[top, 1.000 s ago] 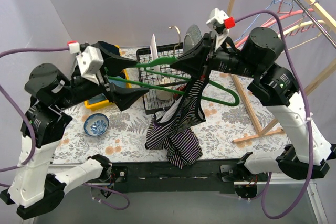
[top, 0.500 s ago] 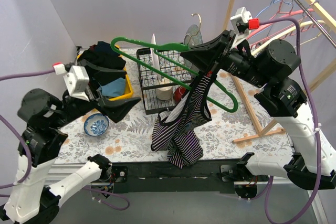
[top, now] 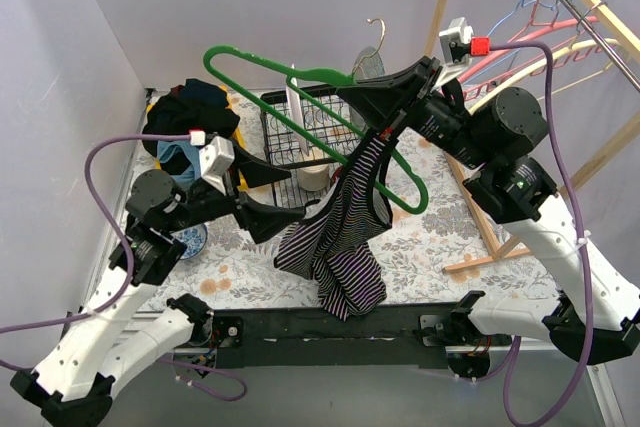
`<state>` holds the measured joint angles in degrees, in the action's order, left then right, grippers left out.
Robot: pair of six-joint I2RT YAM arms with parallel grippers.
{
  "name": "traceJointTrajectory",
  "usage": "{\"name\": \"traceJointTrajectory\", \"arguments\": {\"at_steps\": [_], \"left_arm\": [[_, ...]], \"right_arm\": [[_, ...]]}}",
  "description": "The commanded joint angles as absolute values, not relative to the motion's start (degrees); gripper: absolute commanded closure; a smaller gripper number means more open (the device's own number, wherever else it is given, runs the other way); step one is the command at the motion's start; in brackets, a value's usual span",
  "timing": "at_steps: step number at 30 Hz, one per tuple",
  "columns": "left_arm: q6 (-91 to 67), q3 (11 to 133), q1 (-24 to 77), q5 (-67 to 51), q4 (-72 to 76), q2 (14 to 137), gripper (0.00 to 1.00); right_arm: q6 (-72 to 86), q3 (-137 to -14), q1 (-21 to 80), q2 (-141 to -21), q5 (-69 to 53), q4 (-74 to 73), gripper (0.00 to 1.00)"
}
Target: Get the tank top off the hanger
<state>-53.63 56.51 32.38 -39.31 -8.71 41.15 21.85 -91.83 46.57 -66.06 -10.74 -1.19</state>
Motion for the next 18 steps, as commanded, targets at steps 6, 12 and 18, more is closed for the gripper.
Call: {"name": "traceJointTrajectory", "arguments": {"at_steps": [6, 12, 18], "left_arm": [[-63.28, 50.54, 32.52, -48.78, 10.54, 47.18, 0.02], [-64.07, 48.08, 33.75, -48.34, 13.71, 50.53, 0.03], [-62.76, 48.25, 39.89, -48.08, 15.12, 54.75, 0.25]], "right_arm": [[25.13, -89.39, 46.41, -64.34, -6.77, 13.26, 0.99], [26.89, -85.78, 46.41, -62.05, -5.36, 17.84, 0.99], [28.12, -82.44, 46.41, -60.21, -3.69, 21.70, 0.99]]}}
